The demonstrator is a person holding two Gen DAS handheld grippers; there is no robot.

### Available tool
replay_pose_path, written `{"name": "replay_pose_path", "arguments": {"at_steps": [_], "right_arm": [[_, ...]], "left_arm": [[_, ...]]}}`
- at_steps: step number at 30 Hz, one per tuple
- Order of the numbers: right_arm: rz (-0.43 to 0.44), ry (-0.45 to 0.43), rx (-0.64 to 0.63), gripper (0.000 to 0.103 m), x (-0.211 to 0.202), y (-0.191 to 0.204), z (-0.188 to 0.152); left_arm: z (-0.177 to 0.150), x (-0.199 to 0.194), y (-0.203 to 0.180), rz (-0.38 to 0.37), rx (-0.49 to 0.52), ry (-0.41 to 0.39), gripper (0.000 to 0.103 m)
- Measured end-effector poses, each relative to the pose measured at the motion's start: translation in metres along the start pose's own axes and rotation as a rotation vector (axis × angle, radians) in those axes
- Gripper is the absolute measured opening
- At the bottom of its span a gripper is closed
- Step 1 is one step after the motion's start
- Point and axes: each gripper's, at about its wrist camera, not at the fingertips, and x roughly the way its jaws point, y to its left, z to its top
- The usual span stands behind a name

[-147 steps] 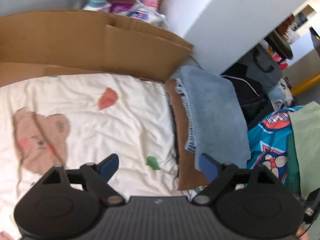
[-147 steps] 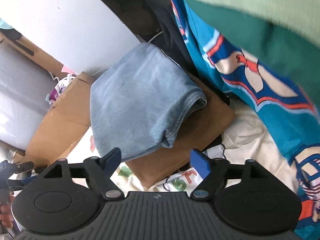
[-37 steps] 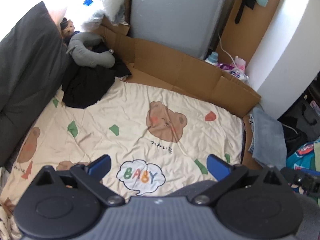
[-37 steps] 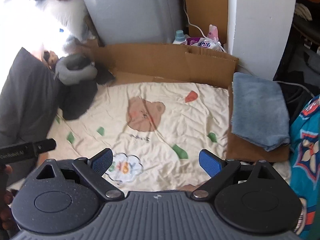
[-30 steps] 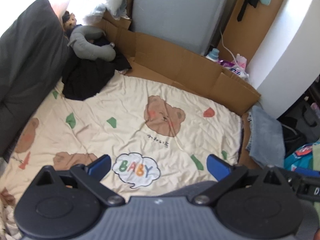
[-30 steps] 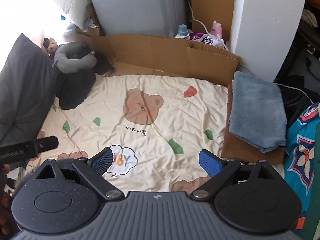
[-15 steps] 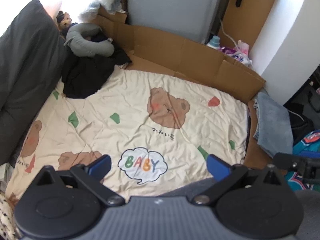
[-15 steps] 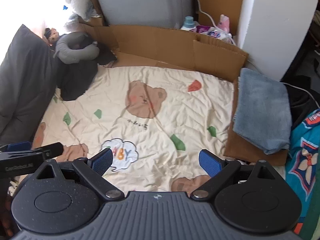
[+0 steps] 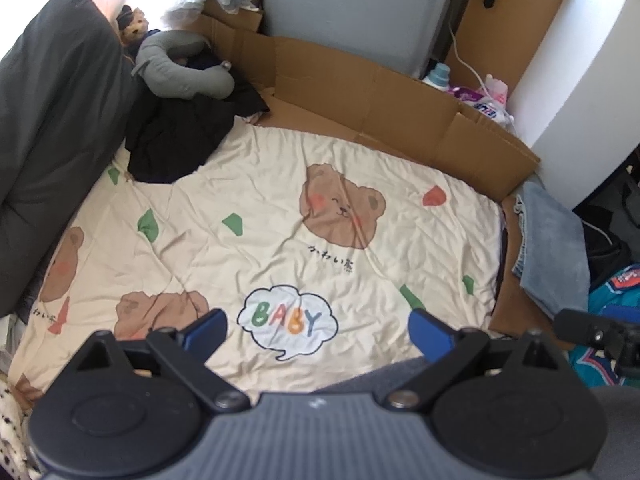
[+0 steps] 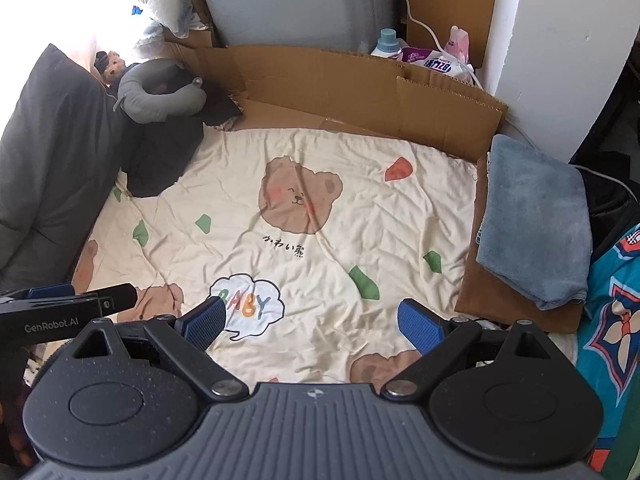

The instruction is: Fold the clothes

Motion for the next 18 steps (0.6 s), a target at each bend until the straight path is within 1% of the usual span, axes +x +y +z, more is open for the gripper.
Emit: {"name": "replay_pose_path", "arguments": {"at_steps": [10,14,16,18], "right_arm": [[0.012,0.001,0.006,0.096,0.0013,-0.0005,0.0014],[0.012,-0.004,0.011,0.096,0.0012,-0.0018,0.001],[0.011,-0.006,0.012,0.096,0.0008,-0.0018,0.0005],[0.01,-0.008,0.015,0.096,0.0004,-0.0021,0.0001]], "left_arm": [[0.0015,0.0017,-0.0013,0.012,0.019,0.004,0.098],[0.0032,0.0032,0.0004,0.004,0.012,0.009,0.098],[0.0031,0.0033,-0.0003,0.002,0.018,0.009,0.097],[0.0027,0.0035,-0.0011,0.004,0.022,0.01,0.094]]}}
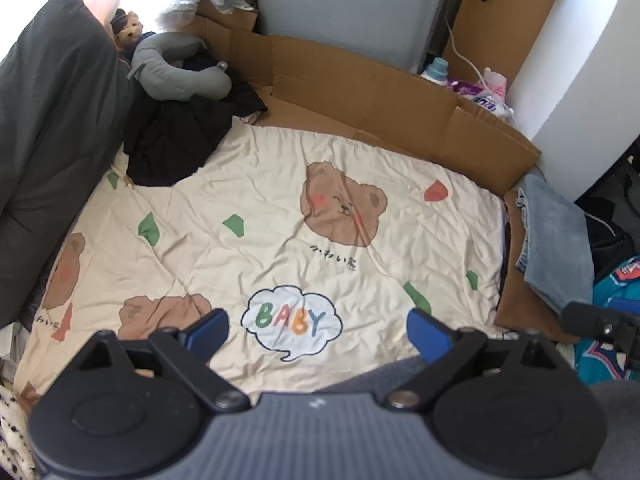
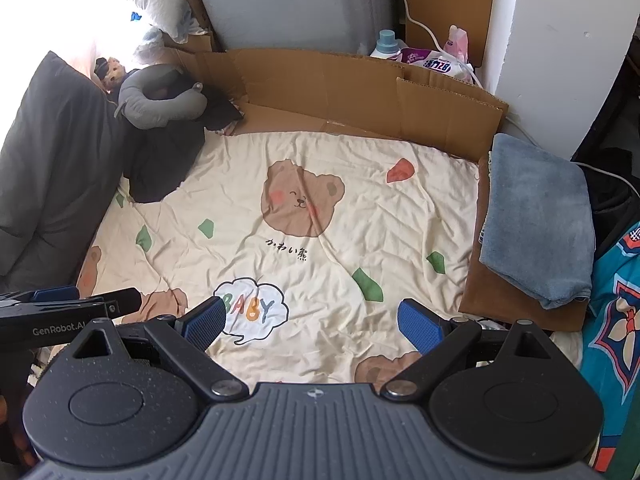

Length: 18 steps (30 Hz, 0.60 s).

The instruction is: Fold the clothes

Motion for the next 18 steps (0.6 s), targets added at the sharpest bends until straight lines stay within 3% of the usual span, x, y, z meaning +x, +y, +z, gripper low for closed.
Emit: {"name": "replay_pose_path", "arguments": {"at_steps": [18], "right_arm": [[-0.001,-0.006,0.007,0.096,-0.0006,-0.0027,-0.0005]], "left_arm": [[0.0016,0.0004,0.003,0.007,0.003,0.003,0.093]]}}
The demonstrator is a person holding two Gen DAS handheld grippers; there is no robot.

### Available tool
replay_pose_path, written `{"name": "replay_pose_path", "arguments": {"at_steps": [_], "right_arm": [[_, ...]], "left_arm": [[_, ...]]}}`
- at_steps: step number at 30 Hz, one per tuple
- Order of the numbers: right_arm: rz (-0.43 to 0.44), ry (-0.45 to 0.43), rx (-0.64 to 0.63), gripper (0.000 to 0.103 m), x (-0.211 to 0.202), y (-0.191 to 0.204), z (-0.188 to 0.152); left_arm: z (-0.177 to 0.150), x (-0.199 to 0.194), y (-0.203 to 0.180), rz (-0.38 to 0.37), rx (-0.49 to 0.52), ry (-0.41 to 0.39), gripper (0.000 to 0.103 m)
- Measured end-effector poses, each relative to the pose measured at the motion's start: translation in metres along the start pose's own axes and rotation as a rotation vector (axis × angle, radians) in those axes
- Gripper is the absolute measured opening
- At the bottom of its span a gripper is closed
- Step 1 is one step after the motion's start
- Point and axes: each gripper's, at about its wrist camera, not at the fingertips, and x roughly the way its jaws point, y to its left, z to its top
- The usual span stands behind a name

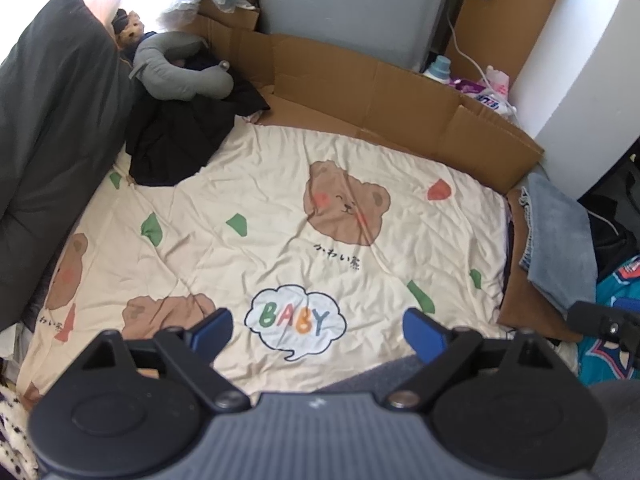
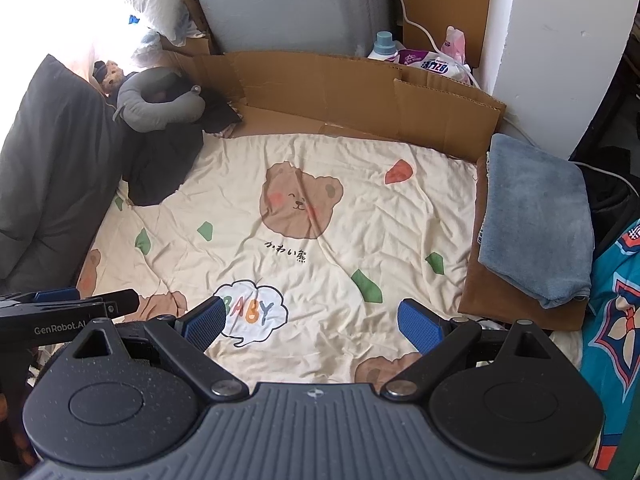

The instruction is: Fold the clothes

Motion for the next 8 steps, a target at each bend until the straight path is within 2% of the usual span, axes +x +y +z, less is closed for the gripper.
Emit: {"name": "replay_pose_path", "arguments": {"at_steps": [8], "right_arm": [[0.003,-0.002,0.0,0.096,0.0003,0.0016,0.0008]], "left_arm": [[0.0016,-0.0012,0.002,0.005,-0.003,0.001,0.094]]}}
